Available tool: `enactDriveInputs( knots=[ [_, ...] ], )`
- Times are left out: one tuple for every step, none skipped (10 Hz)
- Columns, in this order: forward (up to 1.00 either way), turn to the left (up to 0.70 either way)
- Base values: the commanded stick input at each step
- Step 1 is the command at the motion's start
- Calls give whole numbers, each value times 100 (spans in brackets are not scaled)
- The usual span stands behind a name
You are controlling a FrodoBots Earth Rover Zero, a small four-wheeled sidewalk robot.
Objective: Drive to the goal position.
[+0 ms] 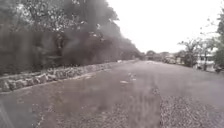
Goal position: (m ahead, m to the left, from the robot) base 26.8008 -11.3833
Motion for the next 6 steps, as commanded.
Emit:
enactDriveInputs(
  knots=[
    [0, -45],
    [0, -45],
    [0, -45],
    [0, -45],
    [0, -45],
    [0, 0]
  ],
)
